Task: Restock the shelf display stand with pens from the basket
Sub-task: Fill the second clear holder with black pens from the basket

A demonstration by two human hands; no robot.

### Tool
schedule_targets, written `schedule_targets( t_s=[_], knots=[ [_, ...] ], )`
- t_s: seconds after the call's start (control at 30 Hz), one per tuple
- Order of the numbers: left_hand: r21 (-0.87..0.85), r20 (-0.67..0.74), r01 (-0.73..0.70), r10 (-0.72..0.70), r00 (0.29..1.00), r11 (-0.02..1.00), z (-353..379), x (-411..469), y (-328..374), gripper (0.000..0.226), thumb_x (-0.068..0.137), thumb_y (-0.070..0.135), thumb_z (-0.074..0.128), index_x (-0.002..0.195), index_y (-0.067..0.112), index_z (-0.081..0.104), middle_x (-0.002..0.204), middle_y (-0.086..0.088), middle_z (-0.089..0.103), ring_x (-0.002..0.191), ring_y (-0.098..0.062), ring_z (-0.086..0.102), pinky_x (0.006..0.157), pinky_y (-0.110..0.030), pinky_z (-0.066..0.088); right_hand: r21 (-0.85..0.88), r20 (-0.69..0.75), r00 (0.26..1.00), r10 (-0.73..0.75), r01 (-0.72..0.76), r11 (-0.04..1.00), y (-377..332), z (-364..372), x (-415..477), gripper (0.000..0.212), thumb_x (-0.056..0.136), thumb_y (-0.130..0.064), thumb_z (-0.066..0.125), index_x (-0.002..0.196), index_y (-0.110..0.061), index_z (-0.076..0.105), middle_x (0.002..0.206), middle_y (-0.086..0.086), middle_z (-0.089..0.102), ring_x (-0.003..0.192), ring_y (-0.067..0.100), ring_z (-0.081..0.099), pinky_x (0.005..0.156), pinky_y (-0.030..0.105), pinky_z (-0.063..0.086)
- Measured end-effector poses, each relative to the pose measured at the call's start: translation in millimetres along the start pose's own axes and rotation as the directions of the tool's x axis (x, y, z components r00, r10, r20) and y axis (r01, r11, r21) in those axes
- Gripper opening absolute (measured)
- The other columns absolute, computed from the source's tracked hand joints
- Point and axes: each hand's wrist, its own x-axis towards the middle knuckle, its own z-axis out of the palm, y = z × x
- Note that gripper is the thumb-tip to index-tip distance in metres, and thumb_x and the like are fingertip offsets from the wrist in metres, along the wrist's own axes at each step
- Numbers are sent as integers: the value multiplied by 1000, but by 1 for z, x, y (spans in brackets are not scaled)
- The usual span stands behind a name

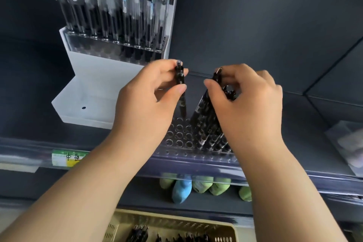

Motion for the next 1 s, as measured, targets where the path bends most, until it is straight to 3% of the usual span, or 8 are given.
schedule_targets(
  t_s=[0.17,0.3,0.37,0.47,0.6,0.8,1.0],
  knots=[
    [-45,13,44,-43,999,998,-9,4,-6,31,84,6,65,108,25,62,101,15,70,96,3,64,93,-23,49,-36,24,999,-37,38,999,-2,9,5,18,81,-35,65,96,-23,67,79,-13,68,90,19,55,75,26,19],
    [-43,16,58,-57,998,997,-14,0,-9,32,83,8,65,111,23,63,99,17,70,94,6,63,90,-16,48,-97,154,988,-7,22,995,-4,10,9,29,85,-34,64,113,-28,59,75,-16,61,94,17,54,74,25,13],
    [-46,19,53,-52,998,998,-15,0,-9,33,82,8,66,112,23,63,98,16,70,94,5,64,89,-17,49,-139,178,984,-18,44,989,-3,10,11,33,87,-34,62,118,-30,56,79,-12,65,96,16,53,71,25,11],
    [-65,31,55,-53,998,996,-13,-1,-8,32,82,8,66,111,22,63,98,15,70,94,3,64,91,-21,50,-216,172,984,-55,93,972,-4,9,12,23,88,-33,60,110,-29,66,86,-6,70,98,23,53,73,29,13],
    [-93,26,39,-37,999,995,-12,-4,-6,31,82,7,66,108,24,63,98,14,70,95,2,64,91,-22,49,-258,293,956,-29,108,960,-3,9,12,24,91,-31,55,112,-35,65,105,-12,67,109,19,47,75,28,13],
    [-111,34,26,-22,999,994,-10,-7,-10,31,82,7,66,107,26,63,97,14,70,93,3,64,89,-17,49,-225,249,969,-5,63,972,-4,10,12,20,87,-31,62,107,-28,64,90,-10,70,101,17,52,78,29,16],
    [-47,36,-23,24,999,999,-2,-10,-12,38,82,10,68,107,37,61,98,16,69,93,5,64,87,-12,48,-227,237,971,-21,76,971,-5,10,11,20,86,-30,63,105,-27,66,91,-10,71,100,20,54,75,28,14]
  ],
)
